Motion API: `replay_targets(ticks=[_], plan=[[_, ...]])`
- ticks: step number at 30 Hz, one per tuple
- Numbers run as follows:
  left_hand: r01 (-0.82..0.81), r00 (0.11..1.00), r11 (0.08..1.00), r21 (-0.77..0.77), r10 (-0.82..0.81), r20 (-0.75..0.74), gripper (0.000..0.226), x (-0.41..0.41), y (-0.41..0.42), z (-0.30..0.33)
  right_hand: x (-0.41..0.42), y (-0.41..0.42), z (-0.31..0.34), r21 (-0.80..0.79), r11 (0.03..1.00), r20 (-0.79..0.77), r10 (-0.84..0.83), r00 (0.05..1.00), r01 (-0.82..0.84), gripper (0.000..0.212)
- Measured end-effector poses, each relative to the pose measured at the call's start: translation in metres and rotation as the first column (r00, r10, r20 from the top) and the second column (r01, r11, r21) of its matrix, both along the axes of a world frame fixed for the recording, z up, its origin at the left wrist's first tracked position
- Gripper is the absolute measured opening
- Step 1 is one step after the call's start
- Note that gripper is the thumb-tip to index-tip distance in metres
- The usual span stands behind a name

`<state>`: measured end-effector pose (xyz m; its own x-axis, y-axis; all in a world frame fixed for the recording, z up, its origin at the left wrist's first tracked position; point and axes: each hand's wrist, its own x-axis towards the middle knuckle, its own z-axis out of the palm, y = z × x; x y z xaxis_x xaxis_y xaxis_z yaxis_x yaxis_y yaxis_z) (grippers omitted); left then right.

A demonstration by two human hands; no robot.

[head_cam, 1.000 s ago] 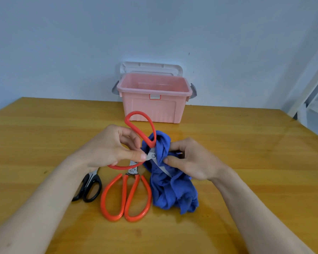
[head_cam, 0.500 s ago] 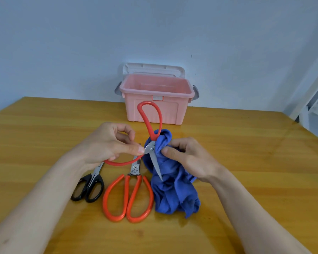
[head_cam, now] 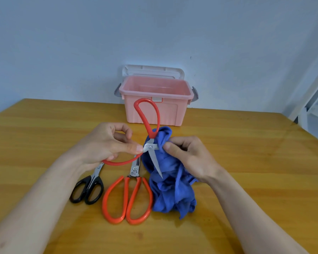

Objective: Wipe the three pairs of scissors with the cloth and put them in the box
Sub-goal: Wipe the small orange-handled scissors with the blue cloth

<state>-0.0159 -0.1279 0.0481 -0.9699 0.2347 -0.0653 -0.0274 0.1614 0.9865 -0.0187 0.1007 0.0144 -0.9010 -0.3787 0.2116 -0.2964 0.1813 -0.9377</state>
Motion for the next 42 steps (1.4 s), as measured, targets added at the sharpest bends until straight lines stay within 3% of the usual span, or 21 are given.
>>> replay_targets(ticks=[3,6,10,15,17,20,24,27,29,31,36,42], plan=[[-0.018,1.000,1.000,-0.006,0.018,0.017,0.046,-0.001,-0.003,-0.003,0.000,0.007,-0.002,0.020,0.999,0.064,0.028,0.998,-0.030,0.023],[-0.006,1.000,1.000,-0.003,0.006,0.020,0.046,-0.001,0.002,-0.006,0.000,0.003,-0.003,0.070,0.996,-0.012,-0.062,0.998,0.063,0.015],[-0.016,0.999,1.000,0.017,0.015,0.030,0.043,-0.002,0.005,-0.007,0.001,-0.005,-0.002,0.037,0.991,-0.057,-0.129,0.990,0.131,0.027],[0.000,0.997,0.996,0.093,-0.007,0.075,0.052,-0.005,-0.001,-0.004,-0.002,0.003,0.002,-0.088,0.996,-0.045,-0.002,0.999,-0.002,0.030],[0.001,0.996,0.993,0.119,-0.011,0.090,0.053,-0.007,-0.004,-0.005,-0.005,0.009,-0.001,-0.162,0.985,0.026,0.070,0.997,-0.065,0.027],[0.017,0.994,0.992,0.126,-0.031,0.106,0.054,-0.008,-0.007,-0.007,-0.008,0.016,-0.009,-0.273,0.952,0.142,0.182,0.973,-0.138,0.041],[0.031,0.993,0.992,0.124,-0.044,0.106,0.054,-0.009,-0.005,-0.008,-0.010,0.022,-0.011,-0.383,0.911,0.218,0.251,0.943,-0.154,0.032],[-0.015,0.996,0.987,0.162,0.000,0.095,0.052,-0.009,-0.010,-0.006,-0.015,0.031,-0.008,-0.426,0.904,0.207,0.122,0.971,-0.022,0.025],[-0.070,0.997,0.976,0.204,0.059,0.057,0.054,-0.009,-0.014,-0.005,-0.020,0.038,-0.010,-0.384,0.912,0.168,-0.082,0.982,0.142,0.022],[-0.103,0.995,0.962,0.252,0.103,0.014,0.063,-0.008,-0.012,-0.003,-0.023,0.039,-0.013,-0.327,0.920,0.164,-0.169,0.972,0.215,0.024],[-0.114,0.992,0.961,0.253,0.121,-0.015,0.049,-0.004,0.000,-0.004,-0.013,0.009,-0.014,-0.497,0.852,0.379,0.045,0.924,0.163,0.017],[-0.161,0.985,0.947,0.278,0.171,-0.011,0.027,-0.003,0.015,-0.011,-0.013,-0.005,-0.023,-0.661,0.745,0.465,0.317,0.827,0.086,0.045]])
